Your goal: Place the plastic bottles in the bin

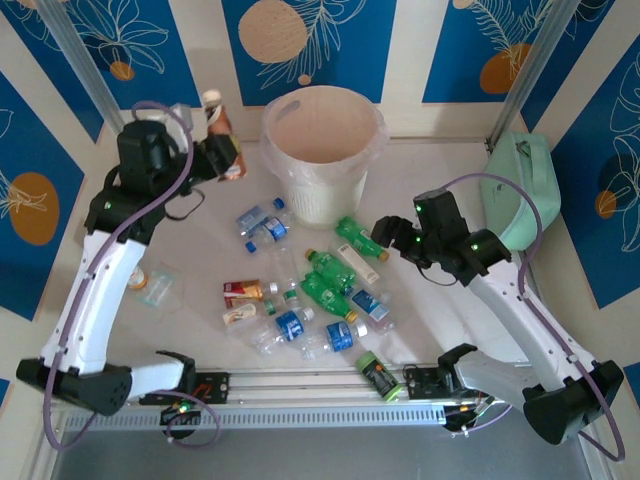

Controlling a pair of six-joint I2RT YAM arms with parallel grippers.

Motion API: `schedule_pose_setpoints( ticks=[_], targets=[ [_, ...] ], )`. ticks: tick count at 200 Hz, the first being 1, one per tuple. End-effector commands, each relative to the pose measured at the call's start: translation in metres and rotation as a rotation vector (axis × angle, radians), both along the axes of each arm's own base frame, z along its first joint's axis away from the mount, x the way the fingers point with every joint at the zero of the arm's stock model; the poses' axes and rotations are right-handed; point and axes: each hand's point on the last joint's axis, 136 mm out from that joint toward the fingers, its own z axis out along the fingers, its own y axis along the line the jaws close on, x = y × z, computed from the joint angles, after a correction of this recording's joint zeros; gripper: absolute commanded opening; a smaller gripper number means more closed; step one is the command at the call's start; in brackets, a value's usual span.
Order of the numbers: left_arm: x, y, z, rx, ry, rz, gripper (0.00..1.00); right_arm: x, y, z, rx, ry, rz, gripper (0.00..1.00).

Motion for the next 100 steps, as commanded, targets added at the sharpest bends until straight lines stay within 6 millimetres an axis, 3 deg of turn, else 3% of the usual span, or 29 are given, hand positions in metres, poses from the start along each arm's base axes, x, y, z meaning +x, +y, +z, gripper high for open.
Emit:
schedule_pose_setpoints(
  ticks=[1,30,49,100],
  targets=[
    [0.022,-0.04,0.023,-0.054,-0.034,-0.077,0.54,-0.006,0.003,-0.002,0.032,0.03,0.006,0.79],
    [0.043,-0.088,0.037,-0.066,-0.06,-0.151,0.53,-0.01,0.002,-0.008,0.018,0.059,0.01,0.78],
    [0.054,-0.111,0.036,-0.062,-0.065,-0.175,0.54,-0.014,0.0,-0.012,0.014,0.07,0.005,0.78],
    [0.089,-0.142,-0.009,-0.03,0.058,-0.165,0.52,-0.016,0.0,-0.018,0.007,0.088,0.015,0.78]
  ],
)
